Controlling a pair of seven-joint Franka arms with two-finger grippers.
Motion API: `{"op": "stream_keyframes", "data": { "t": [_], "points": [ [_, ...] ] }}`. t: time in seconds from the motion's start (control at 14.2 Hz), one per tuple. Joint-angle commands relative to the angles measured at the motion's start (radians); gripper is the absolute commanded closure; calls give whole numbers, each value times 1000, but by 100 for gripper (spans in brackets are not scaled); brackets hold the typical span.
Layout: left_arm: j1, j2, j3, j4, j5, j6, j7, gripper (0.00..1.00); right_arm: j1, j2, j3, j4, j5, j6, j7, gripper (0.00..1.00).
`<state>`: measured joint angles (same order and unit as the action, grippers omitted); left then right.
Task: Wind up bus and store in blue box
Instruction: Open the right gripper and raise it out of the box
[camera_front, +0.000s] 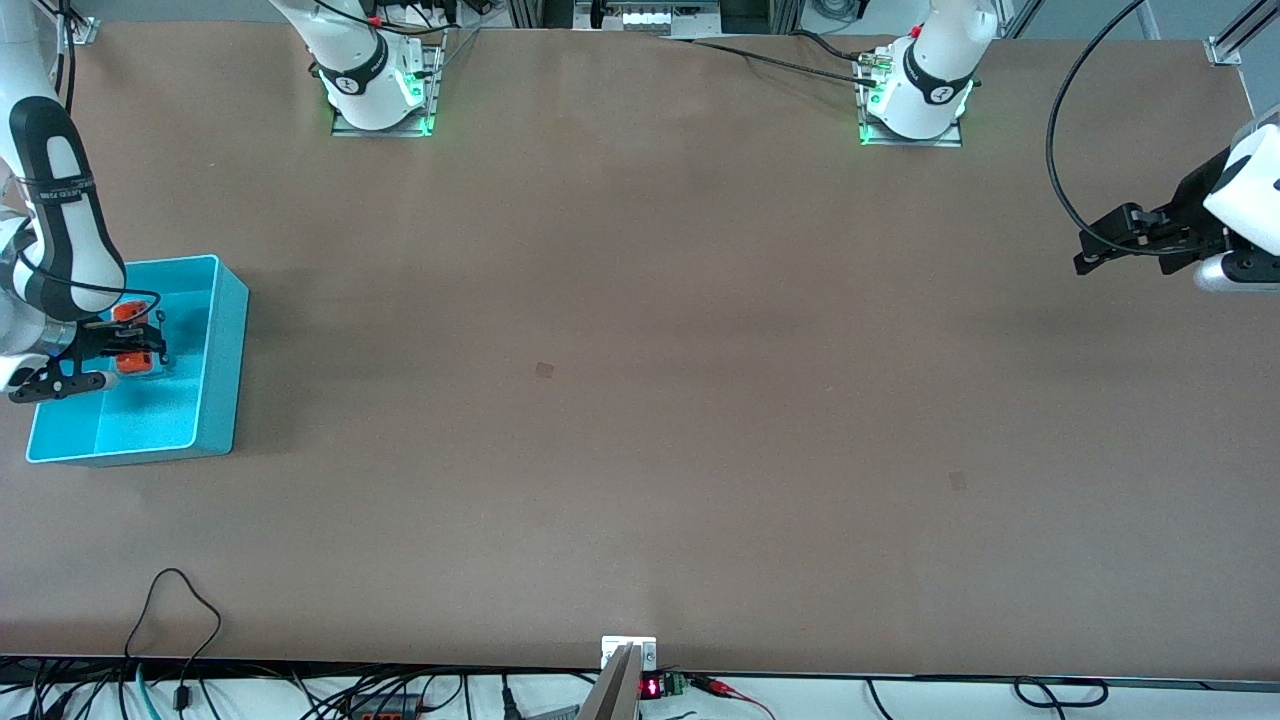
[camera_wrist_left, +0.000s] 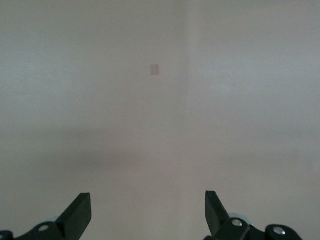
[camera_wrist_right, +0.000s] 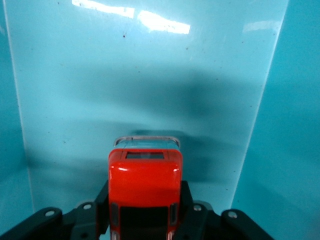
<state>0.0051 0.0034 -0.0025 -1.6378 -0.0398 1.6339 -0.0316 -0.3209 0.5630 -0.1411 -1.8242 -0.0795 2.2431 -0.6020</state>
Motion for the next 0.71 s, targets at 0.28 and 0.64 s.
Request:
{"op": "stream_keyframes", "data": {
  "t": [0.28,0.64],
  "points": [
    [9,-17,-8,-8,14,1,15,0,-4,6,3,16,20,0,-25,0],
    [12,-66,-8,-101,12,84,15,0,11,-136,43,22,81,-117,-30,0]
  ]
}}
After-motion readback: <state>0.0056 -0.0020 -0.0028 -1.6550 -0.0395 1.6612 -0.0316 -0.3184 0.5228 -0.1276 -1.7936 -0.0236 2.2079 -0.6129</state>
